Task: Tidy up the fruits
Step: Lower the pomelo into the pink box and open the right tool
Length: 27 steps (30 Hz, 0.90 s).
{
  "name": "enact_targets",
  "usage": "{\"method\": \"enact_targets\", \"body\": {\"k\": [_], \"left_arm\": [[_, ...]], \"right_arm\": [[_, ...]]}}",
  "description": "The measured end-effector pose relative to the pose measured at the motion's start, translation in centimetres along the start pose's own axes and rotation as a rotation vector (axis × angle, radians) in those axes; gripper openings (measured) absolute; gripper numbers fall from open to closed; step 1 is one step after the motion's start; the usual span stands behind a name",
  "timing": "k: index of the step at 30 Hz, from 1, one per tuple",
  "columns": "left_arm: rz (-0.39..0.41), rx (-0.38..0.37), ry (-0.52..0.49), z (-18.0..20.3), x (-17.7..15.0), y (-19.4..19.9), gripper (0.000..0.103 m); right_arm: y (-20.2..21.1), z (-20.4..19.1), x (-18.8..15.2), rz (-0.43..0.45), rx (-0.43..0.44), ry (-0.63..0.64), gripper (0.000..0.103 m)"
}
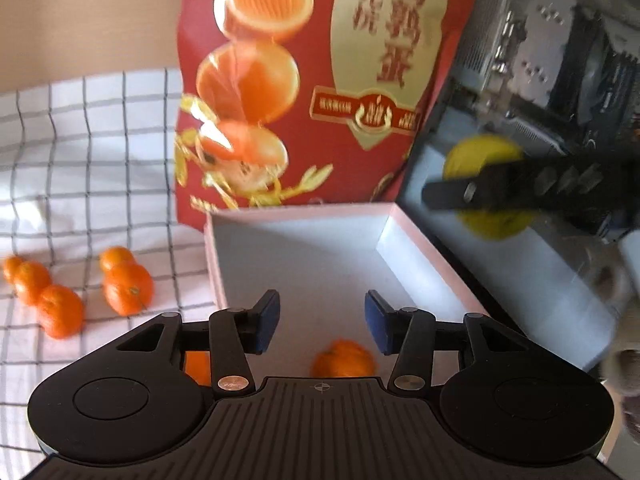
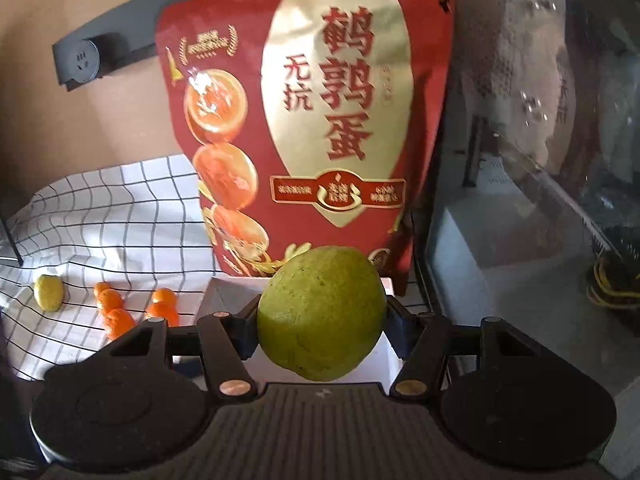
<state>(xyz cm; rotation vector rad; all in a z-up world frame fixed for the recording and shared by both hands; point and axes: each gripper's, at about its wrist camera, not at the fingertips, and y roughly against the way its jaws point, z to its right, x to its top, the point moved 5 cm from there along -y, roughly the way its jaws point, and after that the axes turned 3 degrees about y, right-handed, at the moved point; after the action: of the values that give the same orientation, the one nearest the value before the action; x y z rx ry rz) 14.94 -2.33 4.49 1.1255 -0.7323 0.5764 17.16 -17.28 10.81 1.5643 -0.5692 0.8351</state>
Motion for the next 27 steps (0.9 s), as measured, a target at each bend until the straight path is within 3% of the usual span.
{"method": "enact_targets", "body": {"k": [3, 12, 20, 27], "left_arm": [[0.046, 0.018, 0.005, -1.1, 0.5, 1.9, 0.052], [0.158, 0.062, 0.149, -7.7, 0.1, 5.5, 0.052], [0.152, 0.114, 0.183, -12.3, -2.1, 7.0, 0.052], [0.153, 0.174, 0.24, -16.7, -3.4, 8.7, 0.052]], "right_arm": [[-1.1, 0.2, -0.8, -0.025, -0.004, 0.0, 0.061], [-7.4, -1.6, -4.6, -0.186, -0.009, 0.009, 0.061], [-11.6, -2.7, -6.6, -0.296, -0.016, -0.023, 0.061], [-10.1, -3.8, -6.4, -0.304, -0.037, 0.055, 0.064]]}}
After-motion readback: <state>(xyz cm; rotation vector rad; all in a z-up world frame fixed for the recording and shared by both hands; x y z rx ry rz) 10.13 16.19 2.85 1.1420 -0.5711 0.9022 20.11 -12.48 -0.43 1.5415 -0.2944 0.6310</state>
